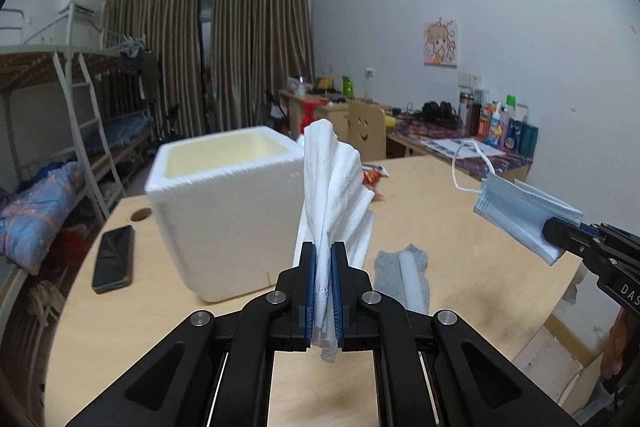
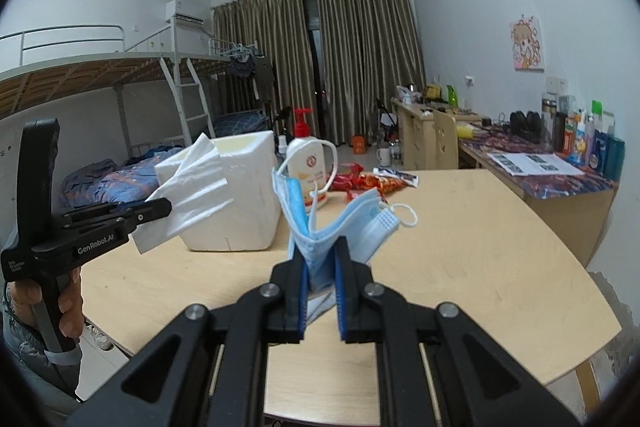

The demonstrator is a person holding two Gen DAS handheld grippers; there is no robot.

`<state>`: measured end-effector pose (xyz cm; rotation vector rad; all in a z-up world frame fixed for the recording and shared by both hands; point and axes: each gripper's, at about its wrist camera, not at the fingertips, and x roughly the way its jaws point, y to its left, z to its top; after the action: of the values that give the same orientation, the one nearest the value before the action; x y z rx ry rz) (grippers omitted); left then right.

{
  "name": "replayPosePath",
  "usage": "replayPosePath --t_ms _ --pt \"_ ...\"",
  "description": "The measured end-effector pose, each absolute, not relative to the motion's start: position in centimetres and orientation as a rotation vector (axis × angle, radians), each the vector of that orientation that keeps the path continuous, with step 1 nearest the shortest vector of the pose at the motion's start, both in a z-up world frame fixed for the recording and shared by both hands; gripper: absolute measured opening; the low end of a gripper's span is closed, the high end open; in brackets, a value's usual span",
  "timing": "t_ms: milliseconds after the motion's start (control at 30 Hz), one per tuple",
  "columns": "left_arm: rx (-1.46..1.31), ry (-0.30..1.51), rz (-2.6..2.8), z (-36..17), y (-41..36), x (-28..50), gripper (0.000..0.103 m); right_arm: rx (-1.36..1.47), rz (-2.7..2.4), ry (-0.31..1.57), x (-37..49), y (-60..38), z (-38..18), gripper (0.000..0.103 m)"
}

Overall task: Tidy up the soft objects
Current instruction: 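Carry the tissue and mask in both grippers over the foam box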

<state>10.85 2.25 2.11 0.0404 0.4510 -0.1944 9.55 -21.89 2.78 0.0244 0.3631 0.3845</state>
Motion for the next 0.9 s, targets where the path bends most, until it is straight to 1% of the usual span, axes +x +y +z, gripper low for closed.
replayPosePath --t_ms 500,900 --pt "0.045 0.353 -0.11 4.3 4.2 5.5 0.008 -0.013 0.48 0.292 8.2 -19.8 3.9 0.014" --pt "0.042 0.294 -0.034 5.6 5.7 3.4 0.008 -0.038 0.565 0.27 9.1 -18.0 4.4 0.014"
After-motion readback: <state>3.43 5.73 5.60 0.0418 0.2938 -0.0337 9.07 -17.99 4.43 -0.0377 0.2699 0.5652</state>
